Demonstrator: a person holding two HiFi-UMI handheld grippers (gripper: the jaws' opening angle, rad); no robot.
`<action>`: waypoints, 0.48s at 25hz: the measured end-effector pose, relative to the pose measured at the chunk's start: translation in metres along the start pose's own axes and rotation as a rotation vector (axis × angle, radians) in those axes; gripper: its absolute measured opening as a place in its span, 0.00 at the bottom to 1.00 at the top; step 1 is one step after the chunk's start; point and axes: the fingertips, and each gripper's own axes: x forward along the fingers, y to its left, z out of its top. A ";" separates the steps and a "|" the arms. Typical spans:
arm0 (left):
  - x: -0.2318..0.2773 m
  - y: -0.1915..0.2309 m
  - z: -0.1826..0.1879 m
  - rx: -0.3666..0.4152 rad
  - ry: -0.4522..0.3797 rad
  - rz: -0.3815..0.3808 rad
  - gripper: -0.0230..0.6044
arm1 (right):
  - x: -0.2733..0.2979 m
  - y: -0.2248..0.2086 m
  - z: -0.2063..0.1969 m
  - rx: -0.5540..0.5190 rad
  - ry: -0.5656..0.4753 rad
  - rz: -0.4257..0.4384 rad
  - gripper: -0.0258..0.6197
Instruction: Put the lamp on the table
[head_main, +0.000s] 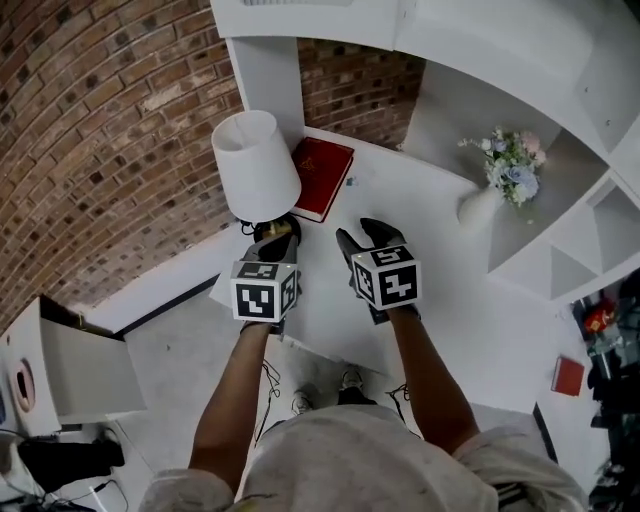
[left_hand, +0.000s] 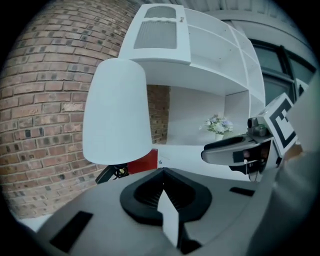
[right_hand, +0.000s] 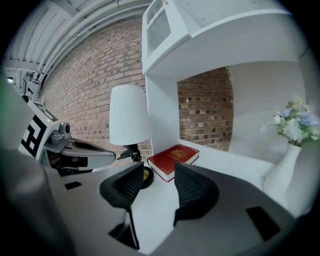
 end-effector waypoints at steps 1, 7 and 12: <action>-0.001 -0.004 0.002 0.008 -0.005 -0.017 0.03 | -0.006 -0.001 -0.001 0.007 -0.004 -0.018 0.33; -0.005 -0.025 0.008 0.053 -0.019 -0.104 0.03 | -0.048 -0.007 -0.005 0.036 -0.015 -0.130 0.31; -0.010 -0.056 0.012 0.097 -0.035 -0.198 0.03 | -0.089 -0.015 -0.013 0.071 -0.038 -0.234 0.27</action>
